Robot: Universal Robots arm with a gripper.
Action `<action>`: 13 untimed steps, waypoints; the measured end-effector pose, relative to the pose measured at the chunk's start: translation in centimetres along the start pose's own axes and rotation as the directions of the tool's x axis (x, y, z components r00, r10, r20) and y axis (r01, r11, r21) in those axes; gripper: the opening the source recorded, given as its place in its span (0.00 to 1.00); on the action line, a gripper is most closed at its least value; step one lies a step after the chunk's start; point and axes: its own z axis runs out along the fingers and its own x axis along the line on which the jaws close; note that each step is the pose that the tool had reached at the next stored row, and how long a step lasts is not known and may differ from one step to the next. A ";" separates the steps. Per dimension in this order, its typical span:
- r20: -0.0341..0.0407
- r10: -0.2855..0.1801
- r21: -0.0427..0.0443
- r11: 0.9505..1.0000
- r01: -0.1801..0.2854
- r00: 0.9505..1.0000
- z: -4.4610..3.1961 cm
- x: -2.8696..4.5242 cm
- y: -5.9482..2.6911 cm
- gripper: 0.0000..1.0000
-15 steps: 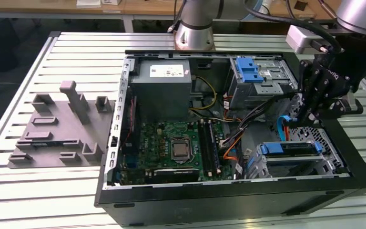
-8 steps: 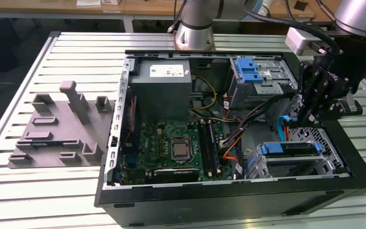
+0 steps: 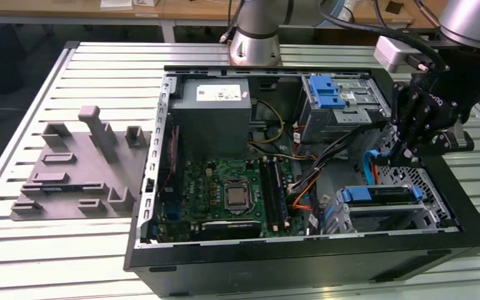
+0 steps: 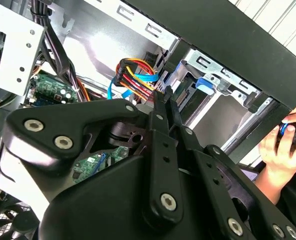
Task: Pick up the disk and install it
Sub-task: 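Insert the first disk wire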
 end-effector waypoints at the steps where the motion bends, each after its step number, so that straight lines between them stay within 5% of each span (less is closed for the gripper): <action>1: 0.000 0.000 -0.001 1.000 0.000 1.000 0.00 0.00 0.00 0.16; 6: 0.001 -0.002 -0.025 1.000 0.002 1.000 0.06 0.29 -0.02 0.16; 13: 0.012 -0.002 -0.030 1.000 0.003 1.000 0.56 1.82 -0.03 0.16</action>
